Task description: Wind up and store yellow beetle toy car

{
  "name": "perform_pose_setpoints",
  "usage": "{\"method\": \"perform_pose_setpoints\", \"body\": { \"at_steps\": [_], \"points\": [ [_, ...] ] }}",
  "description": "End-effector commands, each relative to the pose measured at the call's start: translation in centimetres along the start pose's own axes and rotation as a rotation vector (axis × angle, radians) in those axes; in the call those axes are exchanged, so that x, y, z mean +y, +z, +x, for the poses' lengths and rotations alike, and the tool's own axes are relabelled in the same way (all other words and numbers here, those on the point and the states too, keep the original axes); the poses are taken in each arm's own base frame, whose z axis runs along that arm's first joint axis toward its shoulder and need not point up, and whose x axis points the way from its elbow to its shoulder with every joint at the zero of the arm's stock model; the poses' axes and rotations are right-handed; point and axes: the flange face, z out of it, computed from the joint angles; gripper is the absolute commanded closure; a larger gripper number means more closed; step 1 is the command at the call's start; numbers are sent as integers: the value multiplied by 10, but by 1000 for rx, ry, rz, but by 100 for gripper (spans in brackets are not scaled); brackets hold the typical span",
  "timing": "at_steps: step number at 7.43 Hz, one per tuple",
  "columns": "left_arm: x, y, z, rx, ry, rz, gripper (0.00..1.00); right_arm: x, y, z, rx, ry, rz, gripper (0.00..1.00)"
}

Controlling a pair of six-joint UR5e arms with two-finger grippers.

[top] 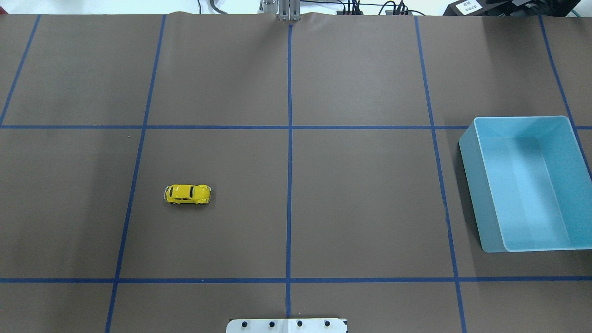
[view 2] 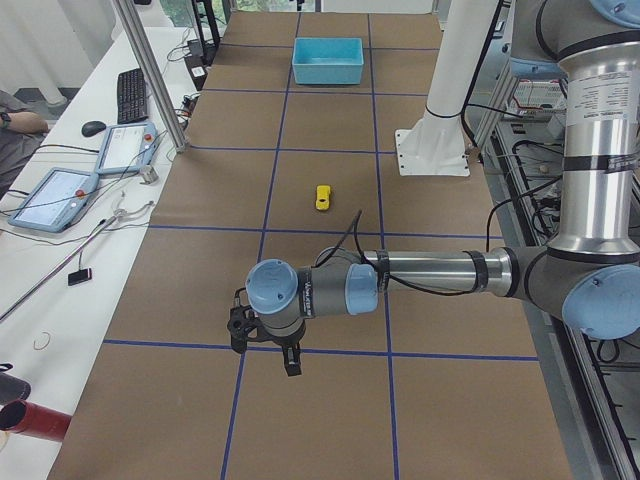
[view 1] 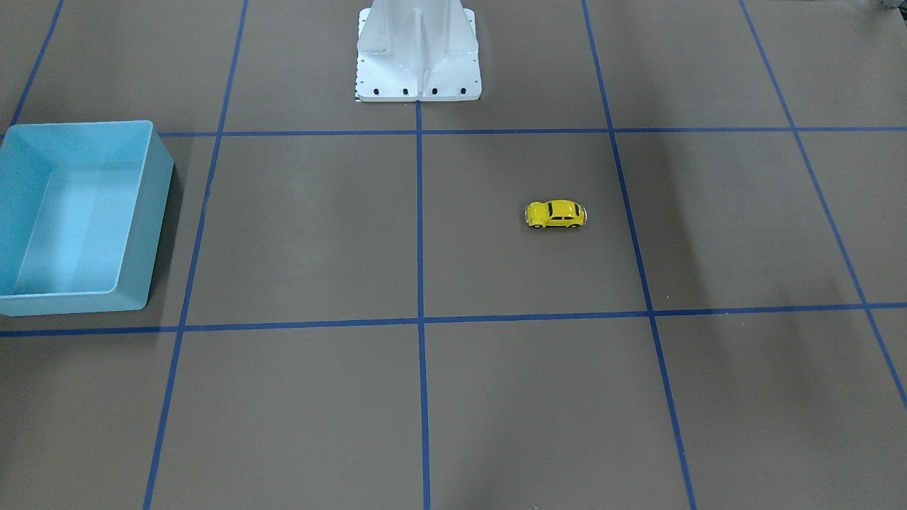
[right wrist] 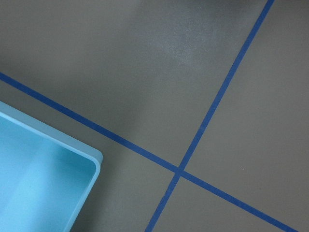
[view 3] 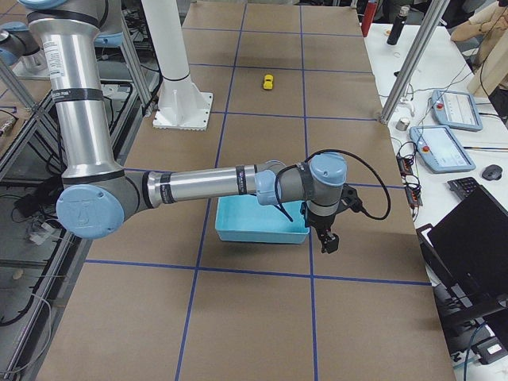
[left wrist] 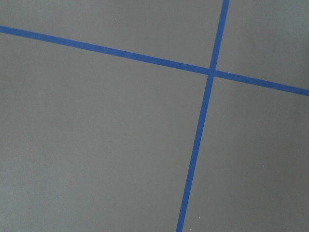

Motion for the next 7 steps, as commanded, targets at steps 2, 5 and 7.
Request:
{"method": "perform_pose_setpoints", "body": {
  "at_steps": [2, 5, 7],
  "points": [
    [3, -3, 0, -3, -4, 2, 0, 7, 4, 1, -3, 5, -8, 0],
    [4, -5, 1, -4, -2, 6, 0, 20, 7, 0, -7, 13, -15, 0],
    [4, -7, 3, 0, 1, 10, 0, 30, 11, 1, -5, 15, -24, 0]
  ]
}}
